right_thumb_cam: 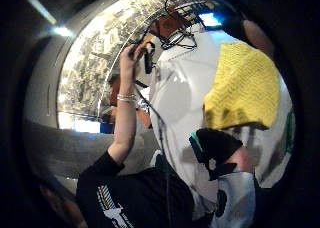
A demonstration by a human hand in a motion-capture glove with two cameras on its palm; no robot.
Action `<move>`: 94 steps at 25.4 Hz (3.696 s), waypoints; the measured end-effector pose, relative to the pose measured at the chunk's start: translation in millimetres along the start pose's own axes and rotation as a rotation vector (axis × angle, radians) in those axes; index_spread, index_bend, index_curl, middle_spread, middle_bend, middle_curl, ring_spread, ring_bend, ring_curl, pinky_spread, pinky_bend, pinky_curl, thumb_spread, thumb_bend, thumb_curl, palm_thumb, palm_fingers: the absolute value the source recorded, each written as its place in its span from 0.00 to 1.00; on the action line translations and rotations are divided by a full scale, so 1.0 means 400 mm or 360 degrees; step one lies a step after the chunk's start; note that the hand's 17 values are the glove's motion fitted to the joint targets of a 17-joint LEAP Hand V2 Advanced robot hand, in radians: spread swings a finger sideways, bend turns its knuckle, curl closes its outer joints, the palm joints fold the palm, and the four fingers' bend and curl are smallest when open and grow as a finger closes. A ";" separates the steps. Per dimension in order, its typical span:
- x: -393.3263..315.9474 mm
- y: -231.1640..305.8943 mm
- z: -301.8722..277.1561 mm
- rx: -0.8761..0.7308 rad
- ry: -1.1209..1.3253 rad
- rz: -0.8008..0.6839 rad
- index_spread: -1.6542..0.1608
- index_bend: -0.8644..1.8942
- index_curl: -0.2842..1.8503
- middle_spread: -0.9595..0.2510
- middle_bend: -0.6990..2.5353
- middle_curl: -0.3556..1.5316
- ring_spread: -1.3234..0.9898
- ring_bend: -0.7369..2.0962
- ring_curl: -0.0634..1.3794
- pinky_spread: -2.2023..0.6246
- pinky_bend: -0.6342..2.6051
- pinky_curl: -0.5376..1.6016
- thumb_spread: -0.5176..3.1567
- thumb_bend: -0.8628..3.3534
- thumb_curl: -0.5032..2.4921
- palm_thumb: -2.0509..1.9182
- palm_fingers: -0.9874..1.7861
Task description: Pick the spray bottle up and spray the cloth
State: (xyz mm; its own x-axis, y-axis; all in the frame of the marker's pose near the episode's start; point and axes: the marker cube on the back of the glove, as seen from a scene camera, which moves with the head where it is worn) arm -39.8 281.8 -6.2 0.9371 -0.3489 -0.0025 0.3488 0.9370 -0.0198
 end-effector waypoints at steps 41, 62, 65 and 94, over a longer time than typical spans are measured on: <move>0.164 0.368 0.032 0.0563 -0.1954 0.0169 0.77 0.31 0.23 0.75 0.30 0.41 0.53 0.46 0.34 0.73 0.46 0.45 0.38 0.22 0.33 0.78 0.81; 0.305 0.412 -0.001 0.0885 -0.1600 0.0392 0.77 0.37 0.25 0.77 0.34 0.45 0.55 0.41 0.34 0.76 0.39 0.44 0.45 0.20 0.33 0.74 0.64; 0.329 0.393 -0.005 0.0866 -0.1540 0.0407 0.76 0.37 0.25 0.77 0.33 0.44 0.55 0.39 0.32 0.78 0.38 0.43 0.45 0.20 0.33 0.73 0.61; 0.462 0.201 -0.034 0.0864 -0.1344 0.0433 0.70 0.36 0.23 0.78 0.29 0.40 0.55 0.38 0.28 0.85 0.40 0.40 0.42 0.22 0.32 0.76 0.56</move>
State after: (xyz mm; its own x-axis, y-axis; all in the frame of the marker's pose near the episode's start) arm 161.3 292.6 -22.0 0.6132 -0.1947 0.7655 -0.1143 0.9371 0.3300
